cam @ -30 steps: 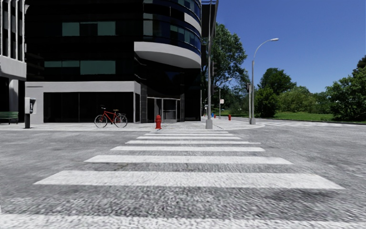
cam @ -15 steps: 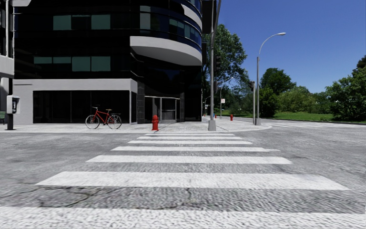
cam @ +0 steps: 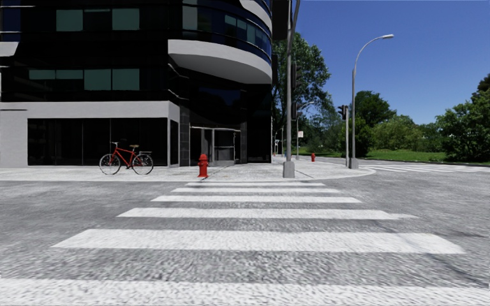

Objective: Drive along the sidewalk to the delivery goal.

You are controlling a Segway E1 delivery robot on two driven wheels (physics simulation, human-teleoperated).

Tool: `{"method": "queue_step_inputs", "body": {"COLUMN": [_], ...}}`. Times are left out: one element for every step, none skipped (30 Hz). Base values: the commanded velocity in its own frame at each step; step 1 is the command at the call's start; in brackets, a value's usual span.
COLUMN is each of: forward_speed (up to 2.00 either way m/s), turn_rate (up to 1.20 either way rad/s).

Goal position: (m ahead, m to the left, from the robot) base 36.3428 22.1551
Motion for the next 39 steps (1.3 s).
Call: {"method": "queue_step_inputs", "body": {"forward_speed": [2.00, 2.00, 2.00, 2.00, 2.00, 2.00, 2.00, 2.00, 2.00, 2.00, 2.00, 2.00, 2.00, 2.00, 2.00, 2.00, 2.00, 2.00, 2.00, 2.00, 2.00, 2.00, 2.00, 2.00, 2.00, 2.00, 2.00, 2.00, 2.00, 2.00, 2.00, 2.00, 2.00, 2.00, 2.00, 2.00, 2.00, 2.00, 2.00], "turn_rate": [0.00, 0.00, 0.00, 0.00, 0.00, 0.00, 0.00, 0.00, 0.00, 0.00, 0.00, 0.00, 0.00, 0.00, 0.00, 0.00, 0.00, 0.00, 0.00, 0.00, 0.00, 0.00, 0.00, 0.00, 0.00, 0.00, 0.00, 0.00, 0.00, 0.00, 0.00, 0.00, 0.00, 0.00, 0.00, 0.00, 0.00, 0.00, 0.00]}}
